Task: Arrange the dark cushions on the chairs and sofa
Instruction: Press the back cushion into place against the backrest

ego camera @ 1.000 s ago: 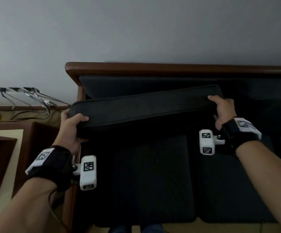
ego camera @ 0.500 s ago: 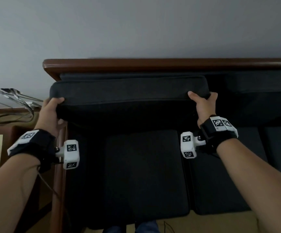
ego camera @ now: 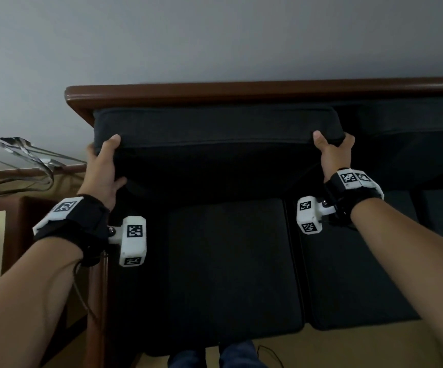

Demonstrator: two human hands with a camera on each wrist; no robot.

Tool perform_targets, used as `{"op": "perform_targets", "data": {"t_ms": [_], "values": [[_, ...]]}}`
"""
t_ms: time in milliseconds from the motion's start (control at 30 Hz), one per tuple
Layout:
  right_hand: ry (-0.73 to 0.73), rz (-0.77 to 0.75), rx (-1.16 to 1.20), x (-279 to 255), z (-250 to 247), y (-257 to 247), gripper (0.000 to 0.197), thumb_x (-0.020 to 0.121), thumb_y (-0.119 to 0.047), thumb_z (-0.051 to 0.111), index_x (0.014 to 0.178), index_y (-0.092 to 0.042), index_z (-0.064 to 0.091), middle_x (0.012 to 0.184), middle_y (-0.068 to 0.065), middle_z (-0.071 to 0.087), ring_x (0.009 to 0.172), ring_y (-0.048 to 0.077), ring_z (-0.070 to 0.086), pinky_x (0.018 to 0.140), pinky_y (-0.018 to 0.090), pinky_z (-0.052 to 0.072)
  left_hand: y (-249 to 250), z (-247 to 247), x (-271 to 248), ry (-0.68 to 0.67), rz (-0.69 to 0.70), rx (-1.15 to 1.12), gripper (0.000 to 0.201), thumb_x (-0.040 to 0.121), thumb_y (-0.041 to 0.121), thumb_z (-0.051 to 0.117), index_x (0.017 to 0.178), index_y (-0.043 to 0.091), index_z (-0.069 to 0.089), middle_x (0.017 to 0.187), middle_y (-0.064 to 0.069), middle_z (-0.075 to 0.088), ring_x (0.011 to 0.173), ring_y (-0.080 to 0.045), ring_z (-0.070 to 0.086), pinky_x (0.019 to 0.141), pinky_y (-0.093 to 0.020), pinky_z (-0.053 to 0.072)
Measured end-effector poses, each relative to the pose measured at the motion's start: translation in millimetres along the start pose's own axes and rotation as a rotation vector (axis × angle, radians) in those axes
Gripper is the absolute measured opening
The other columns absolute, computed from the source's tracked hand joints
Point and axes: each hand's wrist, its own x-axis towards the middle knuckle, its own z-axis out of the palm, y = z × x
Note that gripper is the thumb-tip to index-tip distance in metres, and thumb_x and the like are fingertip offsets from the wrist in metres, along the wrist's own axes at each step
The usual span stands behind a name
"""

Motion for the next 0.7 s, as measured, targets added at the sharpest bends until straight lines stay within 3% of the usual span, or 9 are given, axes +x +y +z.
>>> {"op": "perform_targets", "data": {"t_ms": [167, 267, 433, 533, 633, 700], "values": [[-0.006, 0.013, -0.008, -7, 2, 0, 0.071, 0.072, -0.047, 0.073, 0.133, -0.028, 0.041, 0.120, 0.003, 0.062, 0.110, 0.024, 0.060, 0.103, 0.046, 0.046, 0, -5, 8, -0.013, -0.005, 0.083, 0.039, 0.088, 0.053, 0.057, 0.119, 0.034, 0.043, 0.134, 0.003, 0.051, 0.122, -0.020, 0.052, 0.098, -0.046, 0.046], [0.008, 0.000, -0.019, -7, 5, -3, 0.069, 0.077, -0.044, 0.073, 0.135, -0.027, 0.040, 0.122, 0.003, 0.061, 0.111, 0.025, 0.059, 0.103, 0.044, 0.045, 0, -9, 14, -0.015, -0.007, 0.097, 0.042, 0.087, 0.058, 0.057, 0.120, 0.036, 0.044, 0.133, 0.003, 0.052, 0.120, -0.020, 0.052, 0.099, -0.048, 0.047], [0.018, -0.003, -0.056, -8, 5, 5, 0.065, 0.084, -0.040, 0.069, 0.139, -0.027, 0.036, 0.127, 0.005, 0.059, 0.113, 0.025, 0.056, 0.101, 0.038, 0.044, -10, -14, 21, 0.057, 0.061, 0.246, 0.078, 0.074, 0.074, 0.056, 0.133, 0.025, 0.045, 0.126, -0.002, 0.059, 0.116, -0.026, 0.058, 0.103, -0.044, 0.045], [0.019, 0.024, -0.079, -5, 0, 2, 0.067, 0.085, -0.040, 0.068, 0.141, -0.025, 0.034, 0.127, 0.006, 0.058, 0.114, 0.027, 0.056, 0.102, 0.039, 0.043, -9, -1, 25, 0.083, 0.043, 0.215, 0.067, 0.086, 0.064, 0.055, 0.136, 0.021, 0.042, 0.121, -0.002, 0.057, 0.110, -0.021, 0.059, 0.087, -0.034, 0.046], [0.025, 0.061, -0.111, 0, -5, 1, 0.076, 0.086, -0.043, 0.066, 0.148, -0.023, 0.027, 0.137, 0.010, 0.054, 0.124, 0.032, 0.052, 0.107, 0.042, 0.040, -11, 3, 25, 0.086, 0.063, 0.248, 0.074, 0.082, 0.071, 0.051, 0.138, 0.023, 0.038, 0.127, -0.004, 0.056, 0.112, -0.025, 0.057, 0.097, -0.041, 0.047], [0.017, 0.082, -0.182, -1, -5, -1, 0.083, 0.090, -0.044, 0.061, 0.155, -0.023, 0.013, 0.152, 0.011, 0.039, 0.137, 0.032, 0.040, 0.112, 0.040, 0.031, -12, -5, 26, 0.083, 0.072, 0.324, 0.082, 0.076, 0.080, 0.045, 0.135, 0.022, 0.039, 0.127, -0.009, 0.057, 0.113, -0.032, 0.058, 0.100, -0.051, 0.047]]}}
